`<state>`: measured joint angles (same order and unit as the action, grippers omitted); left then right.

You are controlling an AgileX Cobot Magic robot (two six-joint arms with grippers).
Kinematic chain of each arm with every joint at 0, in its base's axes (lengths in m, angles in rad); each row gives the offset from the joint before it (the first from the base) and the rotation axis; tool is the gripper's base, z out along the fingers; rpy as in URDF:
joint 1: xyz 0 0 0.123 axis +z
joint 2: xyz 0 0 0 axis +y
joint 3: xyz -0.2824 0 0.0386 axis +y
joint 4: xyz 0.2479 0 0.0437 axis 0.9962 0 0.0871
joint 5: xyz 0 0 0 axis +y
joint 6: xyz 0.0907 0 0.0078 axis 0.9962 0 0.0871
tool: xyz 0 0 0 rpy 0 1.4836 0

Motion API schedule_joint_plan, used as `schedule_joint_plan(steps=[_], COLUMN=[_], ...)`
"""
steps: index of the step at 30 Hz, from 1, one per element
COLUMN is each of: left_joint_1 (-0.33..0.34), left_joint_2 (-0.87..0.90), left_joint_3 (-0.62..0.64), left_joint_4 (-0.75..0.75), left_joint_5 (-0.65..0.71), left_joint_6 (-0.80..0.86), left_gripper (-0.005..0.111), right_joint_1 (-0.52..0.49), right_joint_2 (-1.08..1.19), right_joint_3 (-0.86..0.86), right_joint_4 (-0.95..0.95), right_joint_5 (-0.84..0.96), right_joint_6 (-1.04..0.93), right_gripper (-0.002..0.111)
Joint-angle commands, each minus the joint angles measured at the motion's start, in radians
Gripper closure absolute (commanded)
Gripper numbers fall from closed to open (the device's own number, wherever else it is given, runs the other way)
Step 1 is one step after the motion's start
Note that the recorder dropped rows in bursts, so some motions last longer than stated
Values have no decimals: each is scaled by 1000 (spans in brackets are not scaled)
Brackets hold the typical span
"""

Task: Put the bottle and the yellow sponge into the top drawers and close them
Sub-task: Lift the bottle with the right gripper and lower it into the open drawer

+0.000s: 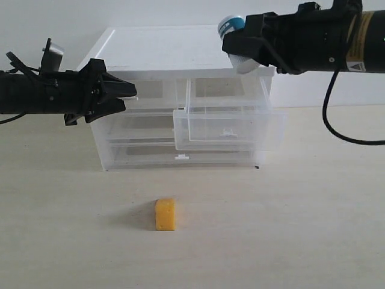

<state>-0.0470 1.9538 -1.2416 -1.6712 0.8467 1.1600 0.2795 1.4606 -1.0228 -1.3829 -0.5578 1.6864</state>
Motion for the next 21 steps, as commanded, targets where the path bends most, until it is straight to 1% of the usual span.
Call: schedule_joint_plan(steps=[1, 8, 11, 13, 15, 17, 18, 19, 21], left_joint_1=[2, 2, 2, 2, 2, 2, 2, 2, 2], left_joint_2=[2, 2, 2, 2, 2, 2, 2, 2, 2], left_joint_3=[-21, -21, -21, -21, -21, -21, -21, -21, -21], left_joint_4=[-68, -68, -68, -68, -68, -68, -68, -68, -68], left_joint_5=[-58, -58, -58, -58, -61, -61, -61, -61, -61], left_joint_6=[23, 23, 23, 23, 23, 23, 23, 23, 23], left_gripper=[56, 56, 56, 56, 56, 56, 56, 56, 56], right_joint_1=[0, 0, 0, 0, 0, 0, 0, 0, 0], right_joint_2=[68, 163, 182, 189, 189, 189, 189, 189, 187], right_joint_3=[-32, -37, -37, -37, -37, -37, -37, -37, -37], right_joint_4=[-15, 69, 71, 71, 71, 80, 82, 84, 84], right_joint_5=[36, 54, 73, 74, 76, 76, 74, 69, 49], right_joint_6=[12, -103, -126, -126, -131, -148, -153, -153, -154], right_gripper=[108, 108, 106, 98, 84, 65, 59, 54, 54])
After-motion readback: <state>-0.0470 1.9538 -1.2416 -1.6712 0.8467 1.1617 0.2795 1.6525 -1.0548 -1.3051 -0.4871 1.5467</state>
